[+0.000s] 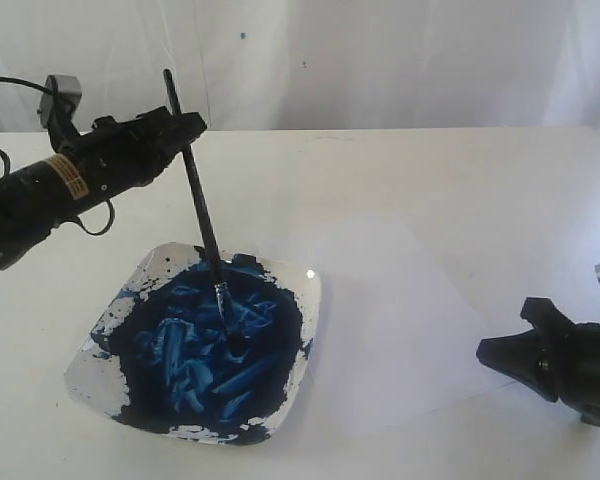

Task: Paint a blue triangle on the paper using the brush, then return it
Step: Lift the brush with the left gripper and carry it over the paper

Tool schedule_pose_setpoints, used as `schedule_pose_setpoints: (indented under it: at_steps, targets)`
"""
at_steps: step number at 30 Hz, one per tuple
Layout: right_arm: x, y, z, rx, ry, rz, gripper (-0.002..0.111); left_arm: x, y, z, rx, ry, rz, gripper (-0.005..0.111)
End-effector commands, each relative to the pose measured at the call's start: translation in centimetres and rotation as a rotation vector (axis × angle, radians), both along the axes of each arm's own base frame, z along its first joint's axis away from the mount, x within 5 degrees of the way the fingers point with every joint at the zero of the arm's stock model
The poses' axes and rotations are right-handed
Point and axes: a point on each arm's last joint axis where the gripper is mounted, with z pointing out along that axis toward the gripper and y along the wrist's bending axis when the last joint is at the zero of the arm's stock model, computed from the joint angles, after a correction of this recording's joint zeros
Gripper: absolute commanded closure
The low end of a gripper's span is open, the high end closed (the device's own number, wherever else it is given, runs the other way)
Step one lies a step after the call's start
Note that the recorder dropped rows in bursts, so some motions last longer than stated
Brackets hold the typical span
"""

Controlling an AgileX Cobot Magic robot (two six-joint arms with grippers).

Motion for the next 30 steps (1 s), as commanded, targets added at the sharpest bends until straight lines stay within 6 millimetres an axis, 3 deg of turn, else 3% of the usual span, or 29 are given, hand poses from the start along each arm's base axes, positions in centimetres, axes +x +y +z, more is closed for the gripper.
schedule_pose_setpoints:
  at_steps: [1, 7, 13, 23, 27, 30]
  targets:
    - [0.2, -0.7, -0.6, -0.071, 0.017, -0.045, 0.108, -0.2, 0.0, 0.6, -0.020, -0.020, 0.010, 0.107]
    - [0.2, -1.0, -1.0, -0.104, 0.043, -0.060, 0.108, -0.6, -1.5, 1.1, -0.037, -0.029, -0.023, 0.107]
    - [0.2, -1.0, -1.0, -0.105, 0.050, -0.063, 0.108, -0.2, -3.9, 3.7, -0.063, -0.119, -0.083, 0.107]
    - [0.1, -1.2, -1.3, -0.133, 0.089, -0.077, 0.108, 0.3, -5.4, 6.2, -0.073, -0.211, -0.134, 0.107]
    - [0.1, -1.0, -0.1, -0.153, 0.049, -0.070, 0.108, -0.2, -6.5, 6.0, -0.075, -0.208, -0.160, 0.107]
    - [0.0, -0.5, 0.8, -0.312, 0.021, -0.056, 0.108, -0.3, -6.6, 6.1, -0.082, -0.211, -0.152, 0.107]
